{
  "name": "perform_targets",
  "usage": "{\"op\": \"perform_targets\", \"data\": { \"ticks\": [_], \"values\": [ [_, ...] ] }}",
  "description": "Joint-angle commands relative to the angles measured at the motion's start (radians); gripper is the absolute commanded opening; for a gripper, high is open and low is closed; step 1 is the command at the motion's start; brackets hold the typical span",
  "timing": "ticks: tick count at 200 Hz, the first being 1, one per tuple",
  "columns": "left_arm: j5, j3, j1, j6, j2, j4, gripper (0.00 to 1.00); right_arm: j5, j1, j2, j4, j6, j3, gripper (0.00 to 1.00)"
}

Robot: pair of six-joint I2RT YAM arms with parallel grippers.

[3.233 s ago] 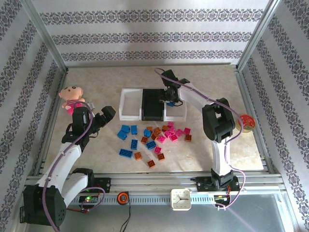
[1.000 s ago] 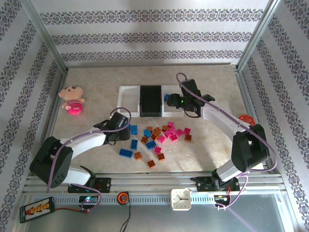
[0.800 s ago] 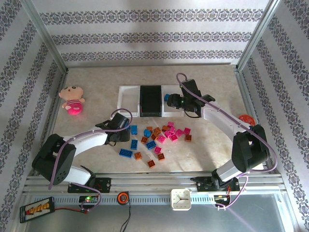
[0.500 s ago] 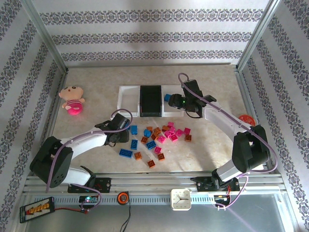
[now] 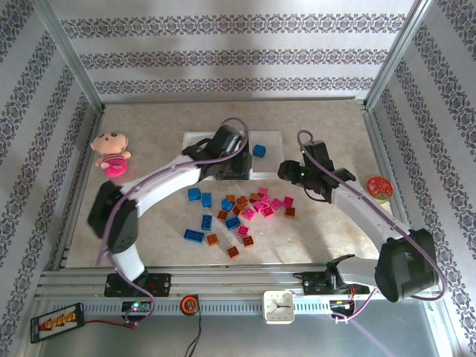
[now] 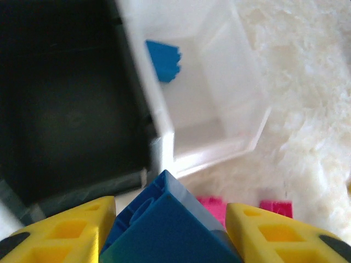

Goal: Sort the legos into containers by color
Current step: Place the lego in the container.

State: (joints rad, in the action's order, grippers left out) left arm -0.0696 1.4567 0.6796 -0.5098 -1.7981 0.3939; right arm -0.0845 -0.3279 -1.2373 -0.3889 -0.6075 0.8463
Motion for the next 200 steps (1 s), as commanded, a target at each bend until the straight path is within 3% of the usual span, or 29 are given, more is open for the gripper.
{"op": "perform_targets", "data": {
  "ticks": [1, 45, 85, 121, 157, 171, 182, 200],
  "values": [
    [-0.090, 0.183, 0.008, 0.021, -0.168, -0.006, 0.33, 0.039, 0.013, 0.077, -0.063, 0.001, -0.052, 0.58],
    [-0.091, 0.552, 0.008, 0.011, -0.446, 0.087, 0.35, 0.058, 0.019, 0.197, -0.134, 0.001, -0.141, 0.59],
    [-0.114, 0.749, 0.006, -0.011, -0.564, 0.141, 0.56, 0.028, 0.019, 0.235, -0.148, -0.025, -0.212, 0.64],
    [-0.123, 0.806, 0.006, -0.002, -0.517, 0.141, 0.69, -0.028, 0.014, 0.208, -0.100, -0.050, -0.270, 0.65],
    [-0.126, 0.694, 0.006, 0.016, -0.351, 0.102, 0.71, -0.042, -0.006, 0.147, -0.049, -0.052, -0.282, 0.64],
    [-0.133, 0.527, 0.006, 0.010, -0.232, 0.009, 0.72, -0.044, -0.010, 0.119, -0.028, -0.052, -0.283, 0.64],
    [-0.128, 0.358, 0.006, -0.004, -0.119, -0.090, 0.82, -0.048, -0.011, 0.095, -0.009, -0.054, -0.283, 0.63],
    [-0.105, 0.088, 0.006, -0.026, 0.063, -0.229, 0.88, -0.054, -0.014, 0.051, 0.026, -0.051, -0.279, 0.62]
  ]
}}
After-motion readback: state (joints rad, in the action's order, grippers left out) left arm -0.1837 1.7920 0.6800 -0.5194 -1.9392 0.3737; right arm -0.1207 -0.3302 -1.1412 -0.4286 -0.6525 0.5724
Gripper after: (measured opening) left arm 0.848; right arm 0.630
